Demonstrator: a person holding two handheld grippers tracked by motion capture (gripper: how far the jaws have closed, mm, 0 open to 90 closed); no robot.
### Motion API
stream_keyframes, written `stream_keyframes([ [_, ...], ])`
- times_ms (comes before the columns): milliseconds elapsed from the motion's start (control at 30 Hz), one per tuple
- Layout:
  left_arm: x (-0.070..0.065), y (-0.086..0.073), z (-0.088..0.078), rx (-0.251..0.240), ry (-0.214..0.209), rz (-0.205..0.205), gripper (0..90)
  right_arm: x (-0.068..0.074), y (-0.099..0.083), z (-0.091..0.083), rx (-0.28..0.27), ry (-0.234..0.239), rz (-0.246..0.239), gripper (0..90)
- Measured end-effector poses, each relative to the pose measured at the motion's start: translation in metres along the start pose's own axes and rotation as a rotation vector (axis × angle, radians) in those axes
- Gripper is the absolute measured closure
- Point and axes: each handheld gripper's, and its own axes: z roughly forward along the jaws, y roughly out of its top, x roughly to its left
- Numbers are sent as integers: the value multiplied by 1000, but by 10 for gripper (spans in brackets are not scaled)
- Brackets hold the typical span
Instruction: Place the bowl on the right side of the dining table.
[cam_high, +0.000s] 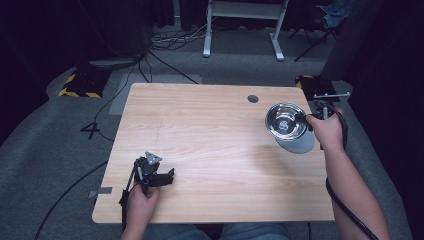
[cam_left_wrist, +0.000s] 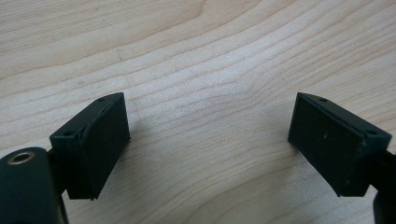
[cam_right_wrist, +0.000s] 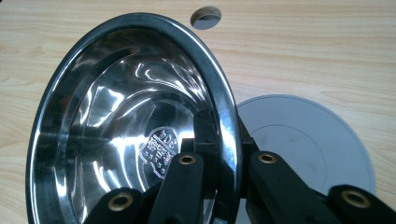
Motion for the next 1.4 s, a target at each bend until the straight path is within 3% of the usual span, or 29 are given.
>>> stream_keyframes([
  [700, 0, 0, 0, 0, 2, 2, 125, -35, 7, -4, -30, -66, 97, 868],
  [1067, 0, 0, 0, 0, 2, 2, 125, -54, -1, 3, -20, -85, 148, 868],
  [1400, 0, 0, 0, 0, 2, 2, 125, -77, -15, 10, -10, -101, 238, 868],
])
